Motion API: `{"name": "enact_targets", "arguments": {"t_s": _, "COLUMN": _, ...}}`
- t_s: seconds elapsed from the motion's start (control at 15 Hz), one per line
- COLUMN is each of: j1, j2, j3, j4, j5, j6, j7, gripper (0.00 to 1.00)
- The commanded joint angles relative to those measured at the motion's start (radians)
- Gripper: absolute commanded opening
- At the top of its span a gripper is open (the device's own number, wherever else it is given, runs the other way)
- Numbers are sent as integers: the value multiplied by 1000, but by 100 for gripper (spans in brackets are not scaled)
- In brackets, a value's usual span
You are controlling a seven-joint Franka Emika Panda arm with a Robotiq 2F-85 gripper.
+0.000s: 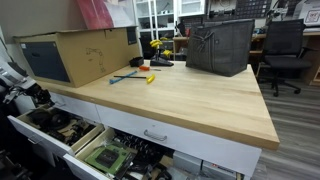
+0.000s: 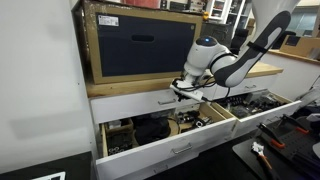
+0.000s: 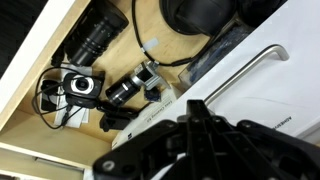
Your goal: Pull the top drawer on the left
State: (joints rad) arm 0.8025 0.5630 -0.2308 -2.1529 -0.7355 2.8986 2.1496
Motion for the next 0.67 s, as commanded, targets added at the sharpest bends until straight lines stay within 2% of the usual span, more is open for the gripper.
{"name": "enact_targets", "arguments": {"t_s": 0.0, "j1": 43, "j2": 44, "j3": -51, "j4": 38, "j5": -29, "j6": 37, "j7": 67, "gripper": 0}}
{"name": "enact_targets", "arguments": {"t_s": 0.6, "j1": 121, "j2": 153, "j3": -100, "j4": 154, "j5": -13, "j6": 30, "j7": 33, "gripper": 0}}
